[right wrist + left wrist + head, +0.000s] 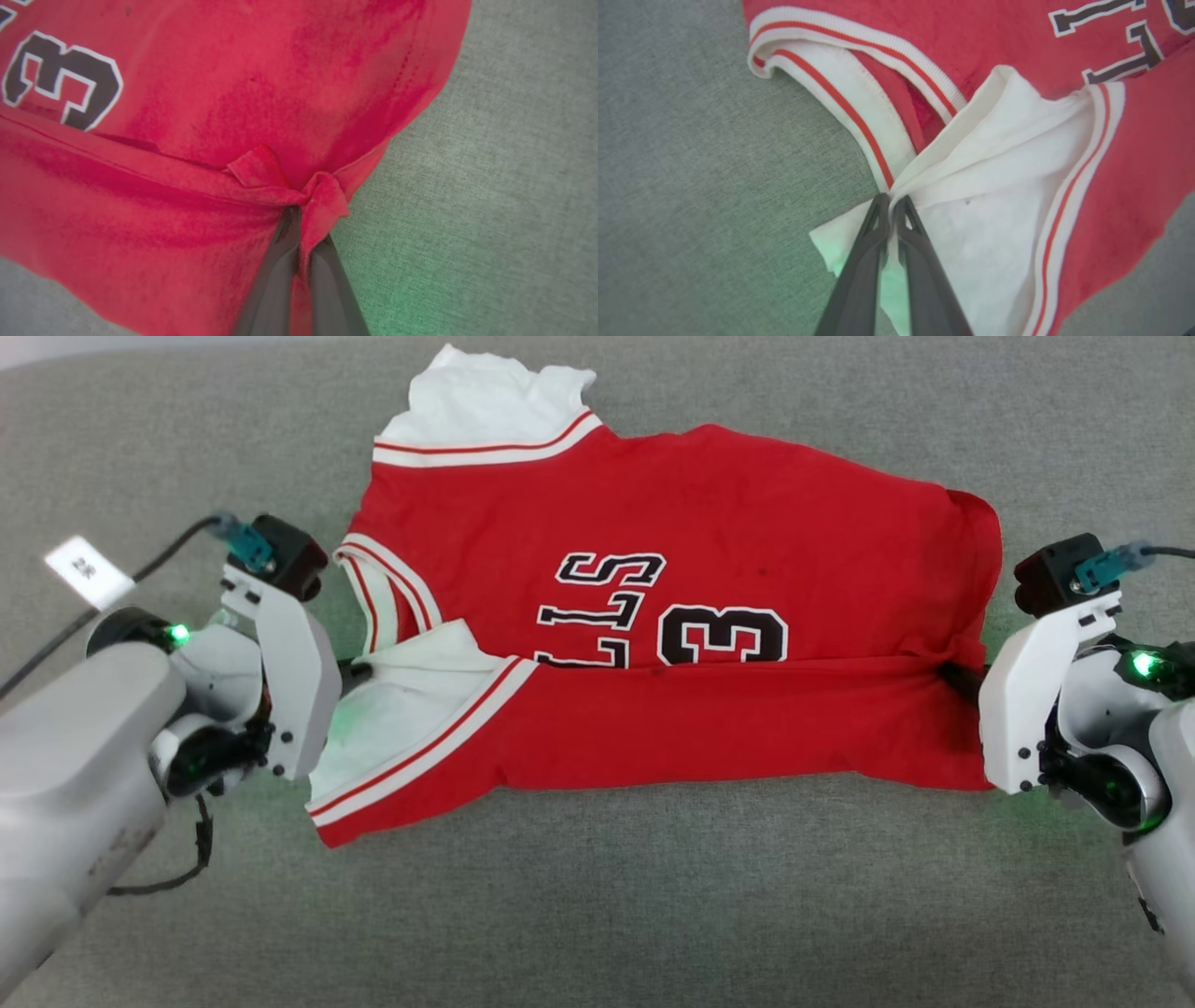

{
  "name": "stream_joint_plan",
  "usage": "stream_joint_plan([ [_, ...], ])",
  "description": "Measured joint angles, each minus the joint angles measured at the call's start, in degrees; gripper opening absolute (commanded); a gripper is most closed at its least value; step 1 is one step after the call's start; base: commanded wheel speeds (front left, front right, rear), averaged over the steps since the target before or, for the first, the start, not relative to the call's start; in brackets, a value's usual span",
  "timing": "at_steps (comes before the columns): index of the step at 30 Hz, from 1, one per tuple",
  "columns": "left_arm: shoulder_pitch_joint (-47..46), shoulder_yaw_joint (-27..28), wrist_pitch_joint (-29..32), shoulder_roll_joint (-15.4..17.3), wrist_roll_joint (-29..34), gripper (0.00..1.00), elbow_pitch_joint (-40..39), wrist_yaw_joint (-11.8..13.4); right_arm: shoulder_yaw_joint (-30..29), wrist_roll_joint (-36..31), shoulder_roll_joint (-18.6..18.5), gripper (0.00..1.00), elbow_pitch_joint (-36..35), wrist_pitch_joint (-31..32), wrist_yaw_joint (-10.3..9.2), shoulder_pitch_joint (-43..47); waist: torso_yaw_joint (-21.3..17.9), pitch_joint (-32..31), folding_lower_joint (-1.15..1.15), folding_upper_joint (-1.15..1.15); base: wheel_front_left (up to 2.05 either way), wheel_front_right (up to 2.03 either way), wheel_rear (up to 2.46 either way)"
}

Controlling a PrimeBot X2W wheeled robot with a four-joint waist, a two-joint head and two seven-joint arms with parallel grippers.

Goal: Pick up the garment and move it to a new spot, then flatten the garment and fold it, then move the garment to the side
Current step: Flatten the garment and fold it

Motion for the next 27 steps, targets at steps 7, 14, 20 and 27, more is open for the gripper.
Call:
stream_joint_plan([
  [7,-2.2,0.7,1.5,-0.2,-1.5,1.00,0.7,0.0,0.7,0.1,0.5,1.00,3.1,0.2,0.00,-1.9,0.5,-1.1,0.00,0.00,0.00,0.00,0.00],
  [14,-3.1,1.7,2.6,1.4,-2.7,1.00,-2.6,1.7,-0.5,0.6,0.6,1.00,3.4,-3.2,-0.01,-1.7,1.6,-3.1,0.00,0.00,0.00,0.00,0.00],
  [20,-0.6,2.4,5.9,3.5,-6.7,1.00,-8.9,7.2,-3.1,0.0,0.7,1.00,-0.2,-9.3,-0.01,1.0,2.6,-5.2,0.00,0.00,0.00,0.00,0.00],
  [27,4.0,1.8,10.0,6.4,-10.9,1.00,-17.1,14.0,-6.9,-2.4,2.2,1.00,-7.0,-16.6,-0.01,5.5,3.0,-6.9,0.00,0.00,0.00,0.00,0.00],
])
